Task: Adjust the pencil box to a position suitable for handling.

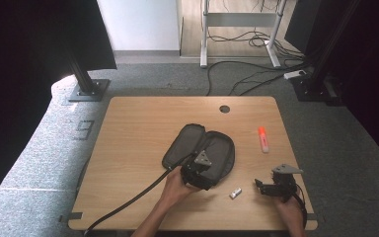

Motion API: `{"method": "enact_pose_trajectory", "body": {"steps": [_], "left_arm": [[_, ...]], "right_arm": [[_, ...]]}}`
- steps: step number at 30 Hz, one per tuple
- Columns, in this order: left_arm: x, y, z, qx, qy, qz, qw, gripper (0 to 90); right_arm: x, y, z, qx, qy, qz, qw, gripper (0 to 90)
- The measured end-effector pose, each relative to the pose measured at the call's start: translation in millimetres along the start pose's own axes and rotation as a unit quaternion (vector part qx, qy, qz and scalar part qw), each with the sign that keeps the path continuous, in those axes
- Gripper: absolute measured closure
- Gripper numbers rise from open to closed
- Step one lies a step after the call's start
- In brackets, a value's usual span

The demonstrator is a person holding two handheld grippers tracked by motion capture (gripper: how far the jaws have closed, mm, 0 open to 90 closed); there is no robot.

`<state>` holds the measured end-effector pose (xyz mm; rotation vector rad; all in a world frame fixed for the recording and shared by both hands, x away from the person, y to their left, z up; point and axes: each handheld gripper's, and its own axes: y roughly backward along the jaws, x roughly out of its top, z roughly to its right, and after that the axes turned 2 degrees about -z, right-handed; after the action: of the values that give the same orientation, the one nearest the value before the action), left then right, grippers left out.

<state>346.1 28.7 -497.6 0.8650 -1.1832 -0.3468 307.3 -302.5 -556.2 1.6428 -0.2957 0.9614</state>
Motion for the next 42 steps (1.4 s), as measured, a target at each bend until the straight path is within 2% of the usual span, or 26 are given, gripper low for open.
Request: {"method": "enact_pose_trajectory", "body": {"steps": [8,17,22,34,42], "left_arm": [[-11.4,17.8,-8.9,-0.006,0.017,0.009,0.9998,19.3],[-26.1,37.3,-17.0,0.016,0.033,0.022,0.9991,13.2],[-33.7,47.4,-21.6,0.035,0.039,0.023,0.9984,9.3],[-58.4,71.9,-34.8,0.073,0.066,0.032,0.9946,0.1],[-77.7,87.3,-42.6,0.094,0.086,0.042,0.991,0.0]], "right_arm": [[0.0,0.0,0.0,0.0,0.0,0.0,1.0,12.7],[0.0,0.0,0.0,0.0,0.0,0.0,1.0,12.6],[0.0,0.0,0.0,0.0,0.0,0.0,1.0,12.6],[0.0,0.0,-0.1,0.0,0.0,0.0,1.0,12.6],[0.0,0.0,0.0,-0.001,0.0,0.0,1.0,12.6]]}}
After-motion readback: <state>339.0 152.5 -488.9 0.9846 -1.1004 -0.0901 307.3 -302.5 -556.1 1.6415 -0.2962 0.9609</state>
